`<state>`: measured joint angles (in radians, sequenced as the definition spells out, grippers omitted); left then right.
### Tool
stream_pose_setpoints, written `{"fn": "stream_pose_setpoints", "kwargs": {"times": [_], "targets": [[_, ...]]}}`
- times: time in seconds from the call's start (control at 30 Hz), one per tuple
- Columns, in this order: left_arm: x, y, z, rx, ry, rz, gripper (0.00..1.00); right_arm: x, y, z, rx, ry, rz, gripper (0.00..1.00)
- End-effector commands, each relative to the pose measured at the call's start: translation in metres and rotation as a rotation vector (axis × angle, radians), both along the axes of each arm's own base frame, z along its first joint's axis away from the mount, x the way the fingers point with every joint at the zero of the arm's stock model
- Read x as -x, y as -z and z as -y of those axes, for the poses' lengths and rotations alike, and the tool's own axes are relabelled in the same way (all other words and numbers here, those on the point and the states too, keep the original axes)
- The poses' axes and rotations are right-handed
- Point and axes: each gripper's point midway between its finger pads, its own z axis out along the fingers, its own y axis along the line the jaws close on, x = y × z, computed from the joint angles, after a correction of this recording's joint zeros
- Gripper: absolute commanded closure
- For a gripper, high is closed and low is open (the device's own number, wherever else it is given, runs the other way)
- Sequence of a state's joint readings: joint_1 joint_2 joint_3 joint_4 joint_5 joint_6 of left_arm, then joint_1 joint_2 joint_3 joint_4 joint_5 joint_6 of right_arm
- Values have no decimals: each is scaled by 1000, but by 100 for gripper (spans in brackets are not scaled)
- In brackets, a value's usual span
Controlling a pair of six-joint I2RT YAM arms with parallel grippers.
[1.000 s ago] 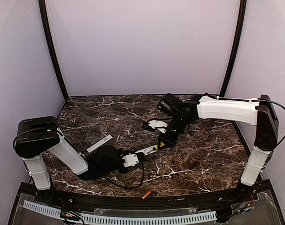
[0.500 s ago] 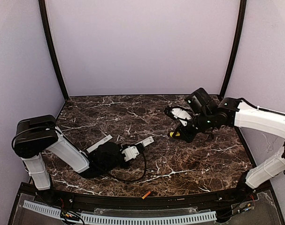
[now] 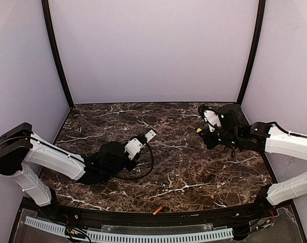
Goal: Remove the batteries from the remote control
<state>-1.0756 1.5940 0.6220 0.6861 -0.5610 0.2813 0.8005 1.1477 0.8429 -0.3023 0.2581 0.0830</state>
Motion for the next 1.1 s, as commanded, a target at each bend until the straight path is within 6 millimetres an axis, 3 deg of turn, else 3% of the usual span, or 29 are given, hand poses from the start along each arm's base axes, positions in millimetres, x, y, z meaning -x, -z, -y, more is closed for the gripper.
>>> {"fn": "stream_pose_setpoints", "kwargs": {"times": [0.0,0.1,0.17,0.3,0.5,0.6,0.7,1.07], "targets": [[2,-10,-24,53,-107,-71,100,-48,-14,19,-73,211,118,100],[8,-10,-36,54,-134,-112,100,-77,-1,29,-43,316,134,100],[12,-20,-46,80,-158,-120,100,-95,6,31,-22,366,156,100],[18,-26,-63,70,-187,-141,100,-128,38,38,23,442,142,100],[26,-25,-88,77,-255,-171,100,-154,77,38,63,470,85,100],[28,-21,-96,90,-289,-185,100,-158,92,39,65,472,52,100],[28,-19,-100,112,-313,-191,100,-158,105,38,69,467,16,93],[22,-20,-94,132,-326,-174,100,-141,143,38,96,437,-103,84]]}}
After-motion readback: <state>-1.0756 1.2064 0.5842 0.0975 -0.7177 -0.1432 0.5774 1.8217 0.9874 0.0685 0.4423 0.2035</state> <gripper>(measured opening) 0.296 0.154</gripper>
